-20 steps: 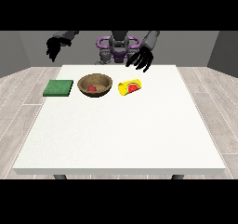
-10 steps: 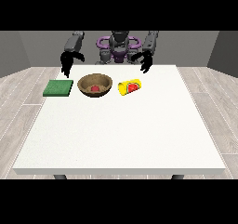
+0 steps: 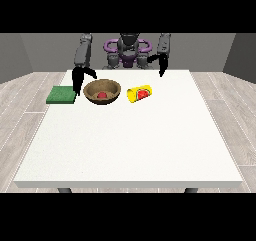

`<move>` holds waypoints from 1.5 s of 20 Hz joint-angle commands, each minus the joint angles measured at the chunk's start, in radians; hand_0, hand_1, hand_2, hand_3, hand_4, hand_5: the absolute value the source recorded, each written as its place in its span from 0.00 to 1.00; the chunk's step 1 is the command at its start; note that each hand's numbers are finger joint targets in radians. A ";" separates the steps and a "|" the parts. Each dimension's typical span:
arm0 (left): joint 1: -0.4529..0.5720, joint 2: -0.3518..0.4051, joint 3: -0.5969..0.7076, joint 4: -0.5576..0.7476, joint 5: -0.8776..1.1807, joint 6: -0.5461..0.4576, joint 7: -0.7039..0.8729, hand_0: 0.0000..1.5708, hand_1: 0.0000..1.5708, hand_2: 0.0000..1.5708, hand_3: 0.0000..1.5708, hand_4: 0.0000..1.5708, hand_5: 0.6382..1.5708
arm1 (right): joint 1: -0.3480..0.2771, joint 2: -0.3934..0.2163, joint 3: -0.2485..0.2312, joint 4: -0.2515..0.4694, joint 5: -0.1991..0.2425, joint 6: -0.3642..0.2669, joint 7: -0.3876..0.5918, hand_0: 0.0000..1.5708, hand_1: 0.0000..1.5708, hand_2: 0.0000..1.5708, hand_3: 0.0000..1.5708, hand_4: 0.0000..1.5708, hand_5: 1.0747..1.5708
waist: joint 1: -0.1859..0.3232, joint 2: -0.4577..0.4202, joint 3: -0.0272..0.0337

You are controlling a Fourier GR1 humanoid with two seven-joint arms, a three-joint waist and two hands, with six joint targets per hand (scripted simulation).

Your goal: Pick the cup and pour the ball into the bowl, then pick the bowl and place it on the pad

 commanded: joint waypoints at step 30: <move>0.038 0.052 0.016 -0.291 -0.037 -0.105 0.115 0.00 0.00 0.00 0.00 0.64 0.80 | -0.100 -0.053 -0.150 0.472 -0.118 -0.052 -0.177 1.00 1.00 1.00 1.00 0.60 0.83 | 0.069 0.093 -0.0002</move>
